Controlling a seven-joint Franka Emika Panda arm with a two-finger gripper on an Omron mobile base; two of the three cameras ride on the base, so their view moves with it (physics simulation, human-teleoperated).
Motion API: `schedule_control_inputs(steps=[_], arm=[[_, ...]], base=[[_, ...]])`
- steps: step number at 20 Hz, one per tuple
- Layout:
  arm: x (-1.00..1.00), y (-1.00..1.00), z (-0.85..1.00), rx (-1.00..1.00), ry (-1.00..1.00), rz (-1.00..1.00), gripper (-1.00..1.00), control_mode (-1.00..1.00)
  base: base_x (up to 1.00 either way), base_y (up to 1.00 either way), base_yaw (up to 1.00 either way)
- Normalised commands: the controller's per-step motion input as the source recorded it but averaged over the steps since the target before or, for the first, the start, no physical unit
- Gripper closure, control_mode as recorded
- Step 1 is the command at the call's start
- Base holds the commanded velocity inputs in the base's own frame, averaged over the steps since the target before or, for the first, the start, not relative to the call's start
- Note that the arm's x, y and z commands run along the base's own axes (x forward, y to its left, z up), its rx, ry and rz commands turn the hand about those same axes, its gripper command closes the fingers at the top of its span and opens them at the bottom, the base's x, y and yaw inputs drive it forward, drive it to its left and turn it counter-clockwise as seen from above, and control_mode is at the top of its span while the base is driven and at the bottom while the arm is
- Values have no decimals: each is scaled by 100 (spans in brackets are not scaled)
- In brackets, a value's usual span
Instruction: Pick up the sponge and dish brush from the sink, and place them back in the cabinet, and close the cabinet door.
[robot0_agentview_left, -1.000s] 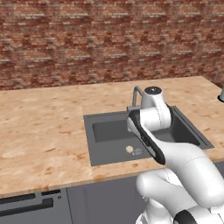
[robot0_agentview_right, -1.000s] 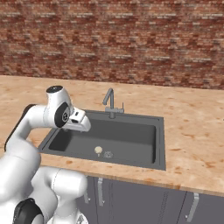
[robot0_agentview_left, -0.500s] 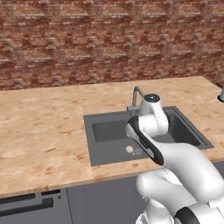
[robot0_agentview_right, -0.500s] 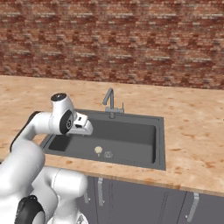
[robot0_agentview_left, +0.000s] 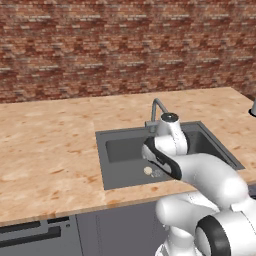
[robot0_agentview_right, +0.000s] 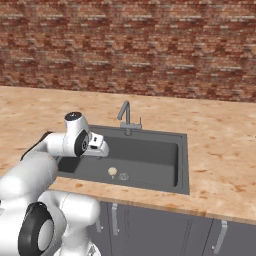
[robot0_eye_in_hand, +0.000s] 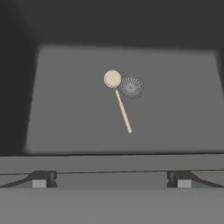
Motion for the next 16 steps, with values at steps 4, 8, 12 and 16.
schedule_control_inputs(steps=[4,8,12,16], arm=[[19,1,-14,0,18,0,-100,-100],[18,0,-15,0,16,0,-100,-100],[12,0,-21,0,16,0,-100,-100],[8,0,-32,0,10,0,-100,-100]], base=[[0,0,0],[0,0,0],[0,0,0],[0,0,0]])
